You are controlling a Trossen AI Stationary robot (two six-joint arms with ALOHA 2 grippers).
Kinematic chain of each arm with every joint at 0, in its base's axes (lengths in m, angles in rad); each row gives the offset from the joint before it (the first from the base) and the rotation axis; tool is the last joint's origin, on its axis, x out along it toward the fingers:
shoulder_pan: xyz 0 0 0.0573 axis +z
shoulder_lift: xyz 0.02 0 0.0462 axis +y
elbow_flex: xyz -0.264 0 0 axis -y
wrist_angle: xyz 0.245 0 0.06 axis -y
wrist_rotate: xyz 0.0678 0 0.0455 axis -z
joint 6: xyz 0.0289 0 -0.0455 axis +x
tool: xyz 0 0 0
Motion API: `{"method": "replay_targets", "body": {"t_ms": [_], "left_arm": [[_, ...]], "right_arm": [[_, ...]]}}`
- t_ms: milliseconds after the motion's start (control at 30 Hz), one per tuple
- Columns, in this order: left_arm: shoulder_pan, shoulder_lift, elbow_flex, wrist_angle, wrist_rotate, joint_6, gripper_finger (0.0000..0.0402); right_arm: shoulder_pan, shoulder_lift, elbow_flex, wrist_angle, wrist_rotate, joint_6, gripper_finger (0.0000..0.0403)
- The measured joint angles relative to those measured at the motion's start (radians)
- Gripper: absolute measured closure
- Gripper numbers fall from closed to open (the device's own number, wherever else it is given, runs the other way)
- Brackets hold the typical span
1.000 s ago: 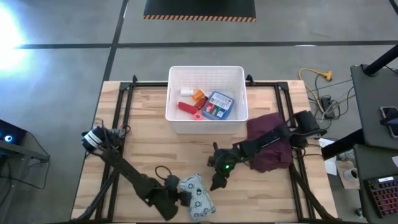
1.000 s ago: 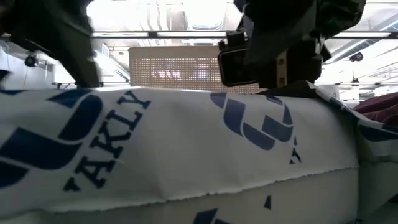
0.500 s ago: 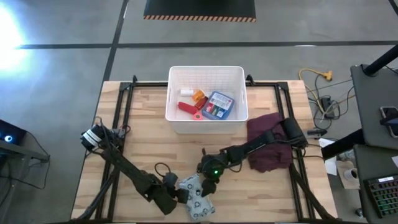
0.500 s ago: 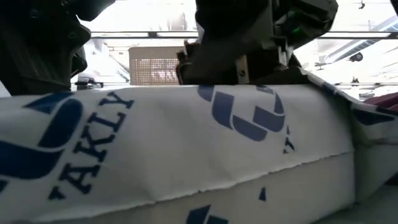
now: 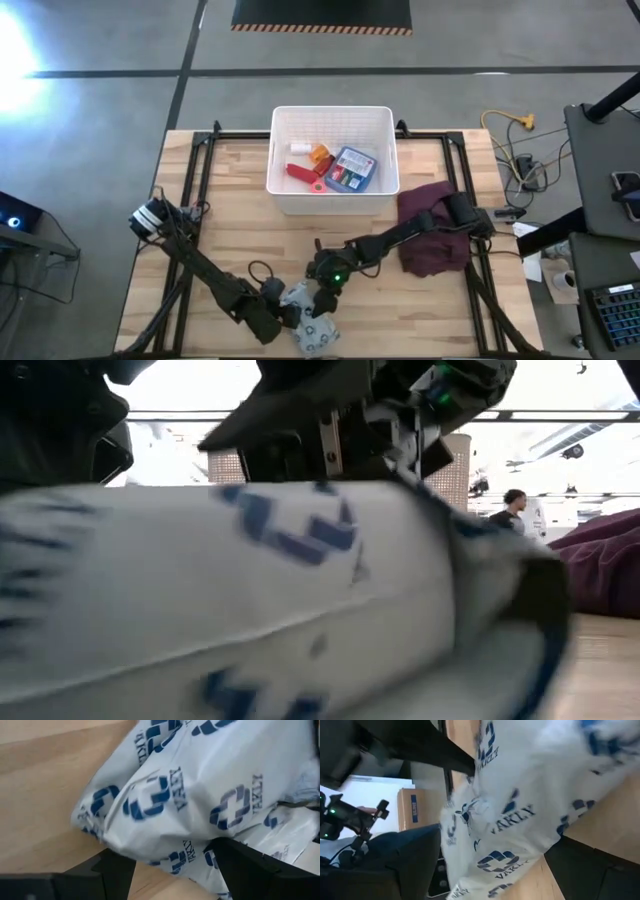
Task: Pick & place medical supplies in basket/bin
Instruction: Put the mailer bag into the white bin
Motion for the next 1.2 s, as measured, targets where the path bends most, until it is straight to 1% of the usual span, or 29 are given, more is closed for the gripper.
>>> {"method": "replay_targets", "body": {"t_ms": [100,267,400,533,633,733,767,800,867,967,1067,1200], "left_arm": [[0.014,-0.017,-0.002,-0.013,-0.04,0.054,0.0156],[0.047,-0.049,-0.003,-0.091,-0.11,0.166,0.0155],[0.071,-0.054,-0.003,-0.1,-0.122,0.24,0.0155],[0.079,-0.054,-0.005,-0.106,-0.138,0.282,0.0155],[0.079,-0.054,-0.005,-0.108,-0.158,0.288,0.0155],[0.079,-0.056,-0.006,-0.116,-0.163,0.292,0.0155],[0.08,-0.055,-0.008,-0.118,-0.179,0.292,0.0156],[0.084,-0.053,-0.011,-0.116,-0.214,0.296,0.0156],[0.088,-0.056,-0.013,-0.11,-0.214,0.299,0.0156],[0.09,-0.058,-0.025,-0.105,-0.213,0.281,0.0156],[0.091,-0.059,-0.028,-0.11,-0.212,0.278,0.0156],[0.092,-0.059,-0.017,-0.107,-0.219,0.285,0.0156]], "right_arm": [[-0.017,-0.038,0.0,-0.028,-0.001,-0.016,0.0074],[-0.035,-0.083,0.006,-0.111,0.01,-0.056,0.0074],[-0.04,-0.108,0.006,-0.179,0.039,-0.089,0.0074],[-0.038,-0.114,0.006,-0.202,0.062,-0.103,0.0074],[-0.038,-0.114,0.018,-0.217,0.058,-0.1,0.0074],[-0.037,-0.114,0.054,-0.222,0.03,-0.119,0.0074],[-0.036,-0.115,0.072,-0.194,0.022,-0.132,0.0074],[-0.033,-0.121,0.087,-0.211,0.013,-0.134,0.0074],[-0.031,-0.121,0.106,-0.249,0.023,-0.145,0.0074],[-0.032,-0.119,0.122,-0.305,0.071,-0.149,0.0074],[-0.033,-0.117,0.116,-0.291,0.089,-0.122,0.0074],[-0.037,-0.128,0.114,-0.32,0.101,-0.098,0.0074]]}}
